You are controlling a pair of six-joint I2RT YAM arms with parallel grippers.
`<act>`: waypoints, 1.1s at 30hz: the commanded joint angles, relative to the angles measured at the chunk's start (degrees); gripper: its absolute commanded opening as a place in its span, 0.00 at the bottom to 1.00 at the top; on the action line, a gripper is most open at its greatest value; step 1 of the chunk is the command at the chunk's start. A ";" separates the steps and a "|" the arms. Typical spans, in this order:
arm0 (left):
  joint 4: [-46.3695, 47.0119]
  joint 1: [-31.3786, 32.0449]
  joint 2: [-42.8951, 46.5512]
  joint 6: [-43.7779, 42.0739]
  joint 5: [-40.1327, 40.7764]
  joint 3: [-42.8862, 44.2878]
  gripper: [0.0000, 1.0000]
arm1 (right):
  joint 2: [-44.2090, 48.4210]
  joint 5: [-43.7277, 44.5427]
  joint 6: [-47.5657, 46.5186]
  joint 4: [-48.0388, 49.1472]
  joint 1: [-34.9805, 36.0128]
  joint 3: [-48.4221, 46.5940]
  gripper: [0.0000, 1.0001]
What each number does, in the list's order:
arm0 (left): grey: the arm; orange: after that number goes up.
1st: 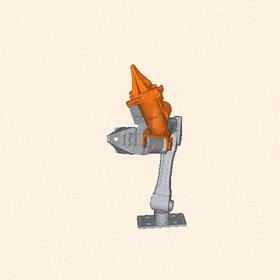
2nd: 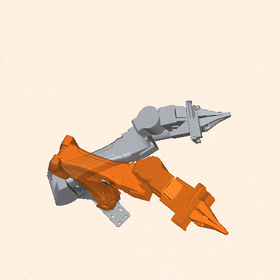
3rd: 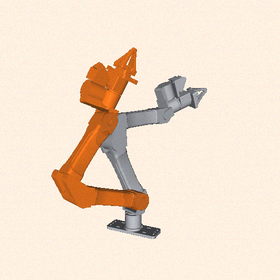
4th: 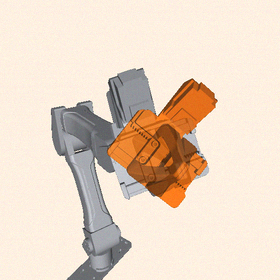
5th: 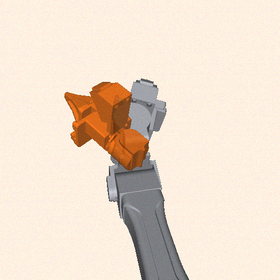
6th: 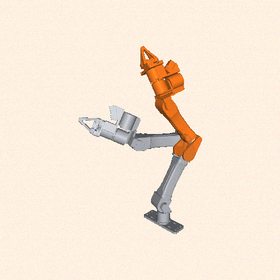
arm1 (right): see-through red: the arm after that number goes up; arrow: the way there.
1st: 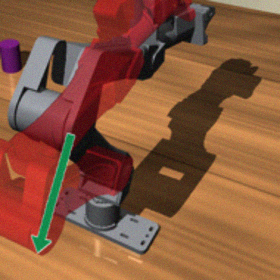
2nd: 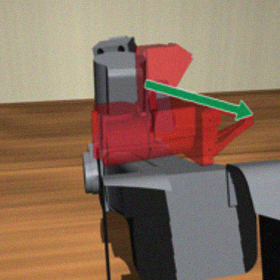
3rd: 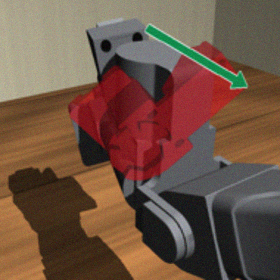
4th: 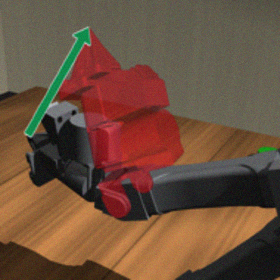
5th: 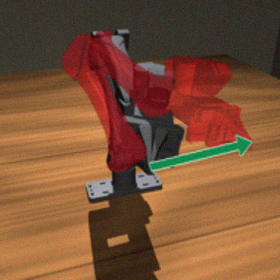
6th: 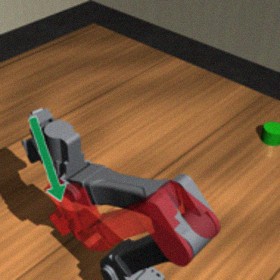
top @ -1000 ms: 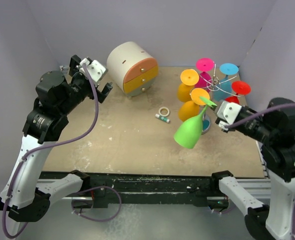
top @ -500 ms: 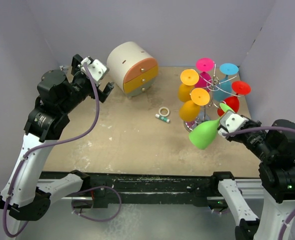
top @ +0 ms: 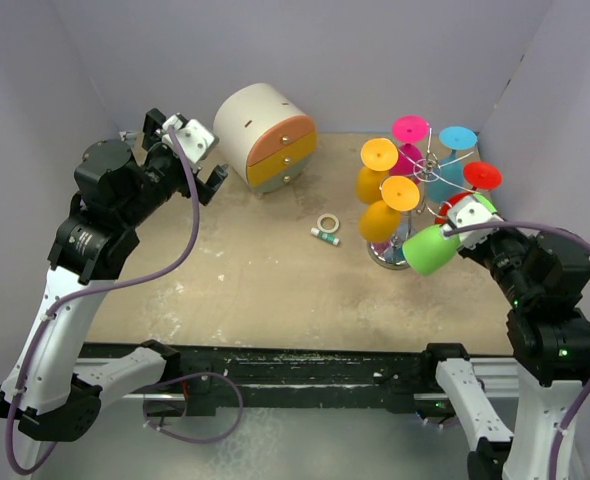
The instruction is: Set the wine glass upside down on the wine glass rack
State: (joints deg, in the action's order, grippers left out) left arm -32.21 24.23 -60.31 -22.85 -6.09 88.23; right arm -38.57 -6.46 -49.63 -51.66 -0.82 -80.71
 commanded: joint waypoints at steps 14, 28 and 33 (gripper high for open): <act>2.40 -0.41 0.90 -0.61 -0.77 -0.38 0.99 | -7.40 6.40 -5.84 12.14 3.49 4.21 0.00; 2.32 -0.44 0.55 -1.10 -0.77 -0.42 0.99 | -11.07 -6.28 -5.92 13.08 4.16 3.11 0.00; 2.35 -0.47 0.31 -1.27 -0.85 -0.34 0.99 | -11.34 -8.49 -6.18 11.50 4.33 2.36 0.00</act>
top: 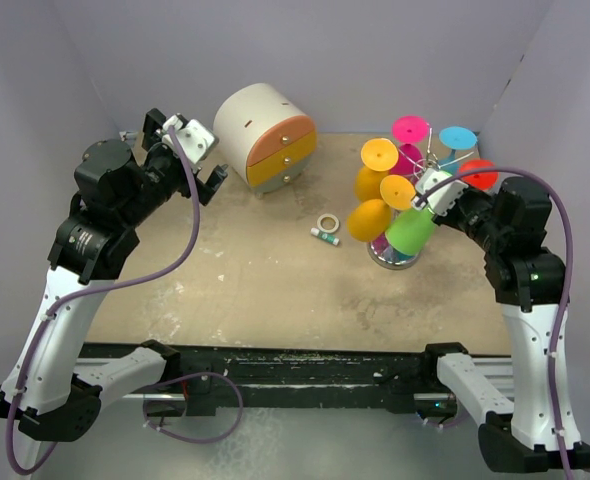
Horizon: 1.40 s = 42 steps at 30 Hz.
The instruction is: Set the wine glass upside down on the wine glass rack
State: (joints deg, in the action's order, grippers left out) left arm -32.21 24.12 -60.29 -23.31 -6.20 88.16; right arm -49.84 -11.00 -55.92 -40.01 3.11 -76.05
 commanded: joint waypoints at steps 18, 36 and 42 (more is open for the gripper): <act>2.04 -0.34 0.70 -1.10 -1.36 -0.66 0.99 | -0.59 -6.67 0.55 -3.17 0.58 -7.07 0.00; 1.73 -0.31 0.79 -1.65 -1.80 -0.80 0.99 | 2.32 -4.82 -0.65 -8.48 0.59 -7.40 0.00; 1.78 -0.34 0.88 -1.65 -2.23 -0.80 0.99 | 3.93 -4.19 -0.28 -9.73 0.58 -6.57 0.00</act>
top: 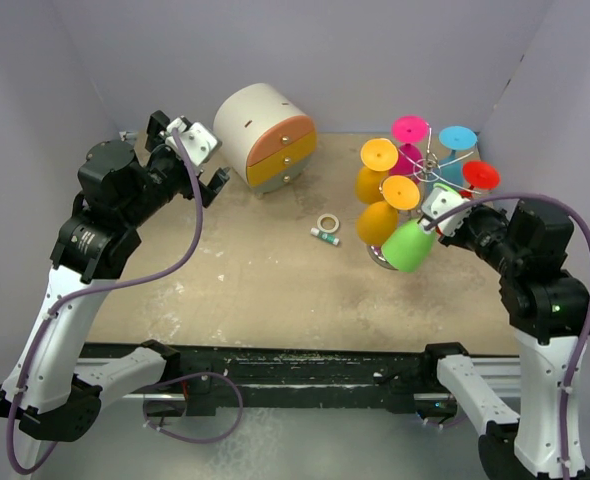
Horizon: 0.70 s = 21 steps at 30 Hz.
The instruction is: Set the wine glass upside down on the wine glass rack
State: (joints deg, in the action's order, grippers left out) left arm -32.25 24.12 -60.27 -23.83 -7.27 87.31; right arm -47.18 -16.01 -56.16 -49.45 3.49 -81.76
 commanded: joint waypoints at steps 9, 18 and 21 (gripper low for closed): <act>1.78 -0.36 1.31 -1.30 -1.43 -0.72 0.99 | 3.21 4.70 0.48 0.64 0.23 2.02 0.00; 1.65 -0.34 1.69 -1.47 -2.13 -1.24 0.99 | 4.08 7.33 0.85 2.26 0.21 5.22 0.02; 1.59 -0.32 1.85 -1.65 -2.15 -1.56 0.99 | 4.03 7.09 0.70 2.55 0.21 5.62 0.07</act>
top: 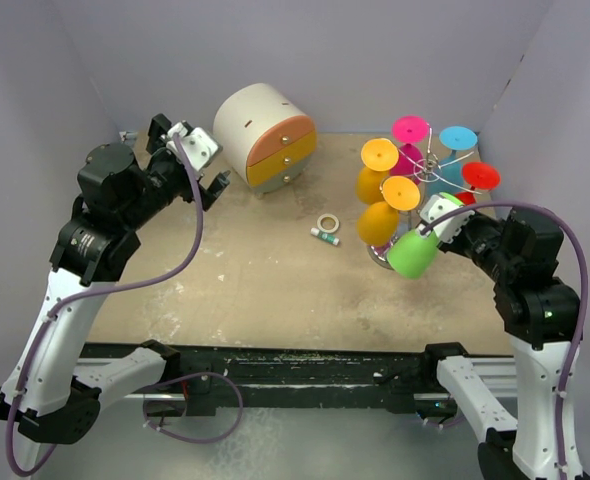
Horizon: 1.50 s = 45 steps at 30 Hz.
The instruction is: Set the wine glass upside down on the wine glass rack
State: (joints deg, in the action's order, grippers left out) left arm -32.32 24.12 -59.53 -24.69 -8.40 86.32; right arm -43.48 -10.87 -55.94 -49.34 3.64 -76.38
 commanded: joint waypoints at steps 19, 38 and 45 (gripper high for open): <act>1.70 -0.35 1.44 -1.46 -1.09 -1.16 0.99 | 0.62 3.73 0.23 -0.43 -0.03 -0.51 0.53; 1.67 -0.35 1.34 -1.85 -0.42 -0.94 0.99 | -0.20 1.48 0.83 -4.54 -0.30 -3.07 1.00; 1.71 -0.38 1.70 -1.85 -0.14 -1.05 0.99 | -3.10 -4.44 4.54 -9.14 -0.30 -8.12 1.00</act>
State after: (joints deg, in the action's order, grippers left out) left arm -32.32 24.12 -58.94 -25.80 -8.73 84.95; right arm -44.95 -10.83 -54.57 -56.12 3.57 -80.95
